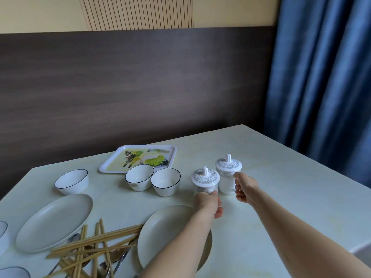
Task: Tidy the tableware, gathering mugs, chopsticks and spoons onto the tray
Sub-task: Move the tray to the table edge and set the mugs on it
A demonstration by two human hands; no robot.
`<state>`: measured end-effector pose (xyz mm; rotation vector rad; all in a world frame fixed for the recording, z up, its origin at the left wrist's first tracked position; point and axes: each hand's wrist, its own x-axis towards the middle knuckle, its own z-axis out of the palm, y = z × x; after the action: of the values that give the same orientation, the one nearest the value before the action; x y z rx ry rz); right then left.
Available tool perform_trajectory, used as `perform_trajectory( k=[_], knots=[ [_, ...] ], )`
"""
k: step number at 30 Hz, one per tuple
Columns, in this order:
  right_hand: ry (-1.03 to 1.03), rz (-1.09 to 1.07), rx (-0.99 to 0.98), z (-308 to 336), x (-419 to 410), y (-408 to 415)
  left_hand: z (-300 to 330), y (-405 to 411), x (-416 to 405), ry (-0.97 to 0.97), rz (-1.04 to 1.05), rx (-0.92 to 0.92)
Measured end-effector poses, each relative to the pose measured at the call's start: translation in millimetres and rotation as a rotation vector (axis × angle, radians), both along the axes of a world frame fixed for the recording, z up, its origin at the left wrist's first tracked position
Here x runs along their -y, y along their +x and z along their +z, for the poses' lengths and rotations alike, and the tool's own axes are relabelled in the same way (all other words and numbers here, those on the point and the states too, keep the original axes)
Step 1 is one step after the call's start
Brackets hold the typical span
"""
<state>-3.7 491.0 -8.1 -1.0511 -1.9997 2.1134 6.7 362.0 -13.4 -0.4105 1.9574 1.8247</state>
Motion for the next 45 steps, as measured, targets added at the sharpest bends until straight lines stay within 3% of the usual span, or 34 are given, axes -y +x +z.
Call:
perform_trajectory(
  k=[14, 19, 23, 31, 38, 45],
  knots=[
    [0.193, -0.033, 0.19, 24, 21, 6, 16, -3, 42, -0.139, -0.061, -0.07],
    [0.408, -0.206, 0.105, 44, 37, 10, 37, -11, 75, -0.152, -0.015, -0.124],
    [0.459, -0.254, -0.016, 68, 66, 5, 53, -19, 107, -0.15, 0.02, -0.157],
    [0.541, 0.011, -0.237, 93, 159, -24, 69, -48, 180, -0.116, 0.17, -0.174],
    [0.495, 0.265, -0.09, 83, 208, -77, 61, -87, 233, -0.097, 0.297, -0.144],
    [0.537, 0.265, 0.057, 50, 191, -140, 48, -149, 258, -0.13, 0.373, -0.073]
  ],
)
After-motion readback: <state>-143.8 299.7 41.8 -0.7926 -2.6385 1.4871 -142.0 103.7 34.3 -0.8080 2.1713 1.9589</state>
